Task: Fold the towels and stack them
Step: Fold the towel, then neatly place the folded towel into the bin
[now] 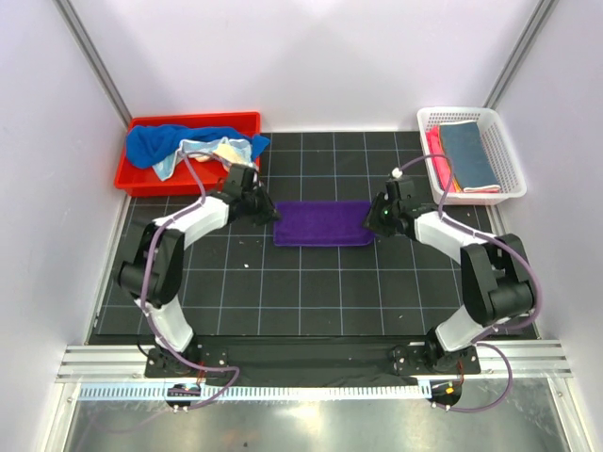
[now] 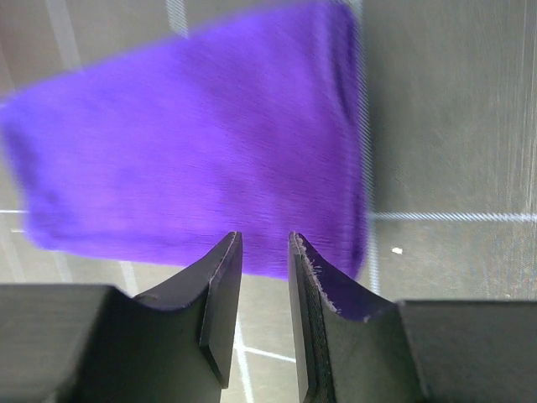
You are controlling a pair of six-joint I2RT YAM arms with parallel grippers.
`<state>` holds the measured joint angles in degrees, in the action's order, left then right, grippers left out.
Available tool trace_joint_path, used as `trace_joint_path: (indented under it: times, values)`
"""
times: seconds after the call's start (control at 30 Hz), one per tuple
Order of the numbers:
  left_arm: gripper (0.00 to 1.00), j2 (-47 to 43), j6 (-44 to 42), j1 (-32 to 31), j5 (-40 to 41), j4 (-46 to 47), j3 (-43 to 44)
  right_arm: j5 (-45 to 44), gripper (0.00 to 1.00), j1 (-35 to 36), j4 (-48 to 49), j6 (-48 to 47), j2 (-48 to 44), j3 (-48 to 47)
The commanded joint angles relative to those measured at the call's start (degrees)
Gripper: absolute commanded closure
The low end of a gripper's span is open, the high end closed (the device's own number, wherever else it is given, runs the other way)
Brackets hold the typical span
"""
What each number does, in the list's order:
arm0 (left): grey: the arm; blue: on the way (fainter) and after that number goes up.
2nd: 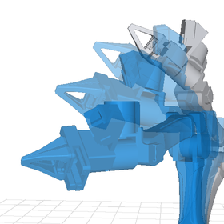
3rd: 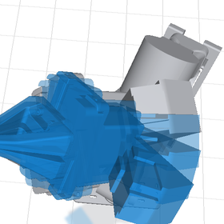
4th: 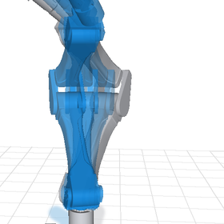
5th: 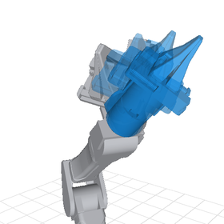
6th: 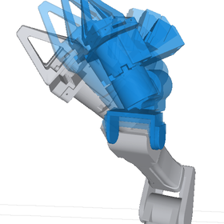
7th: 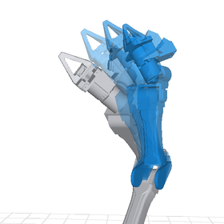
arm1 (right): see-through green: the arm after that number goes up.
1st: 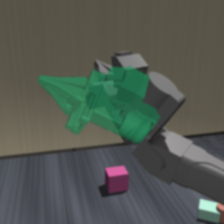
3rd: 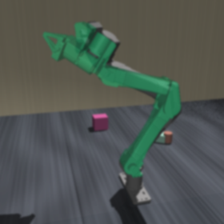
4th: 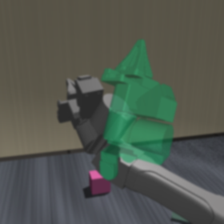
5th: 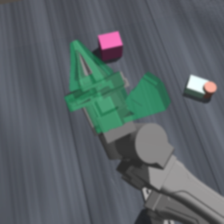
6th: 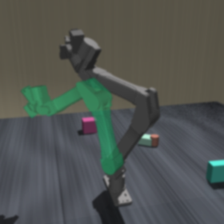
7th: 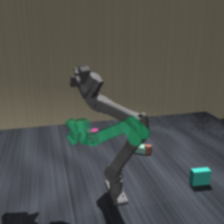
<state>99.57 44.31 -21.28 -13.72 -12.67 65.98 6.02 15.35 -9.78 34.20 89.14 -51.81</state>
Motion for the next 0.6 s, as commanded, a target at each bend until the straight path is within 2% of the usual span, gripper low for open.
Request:
trace_joint_path:
  times: [0.0, 0.1, 0.27, 0.5, 0.57]
  values:
    - [0.88, 3.3, -1.1, -0.1, -1.2, 0.3, -1.6, 0.8, 0.65, -0.7, 3.2, -0.7, 2.0, 2.7]
    - [0.90, 5.8, -1.5, -0.2, -1.0, 0.8, -3.5, 1.3, 0.64, -1.7, 5.2, -0.6, 3.8, 6.3]
    - [0.91, 6.3, -1.6, -0.1, -0.2, 1.5, -5.2, 1.1, 0.65, -2.2, 4.5, -1.0, 3.0, 6.6]
    - [0.86, 1.7, -2.7, -0.1, 0.2, -2.4, -1.8, -2.3, 0.61, -2.1, -1.7, -3.0, -3.7, 1.6]
    - [0.81, -0.4, -3.4, -0.1, 1.1, -3.8, -1.0, -3.4, 0.60, -2.1, -3.1, -3.7, -4.4, 0.2]
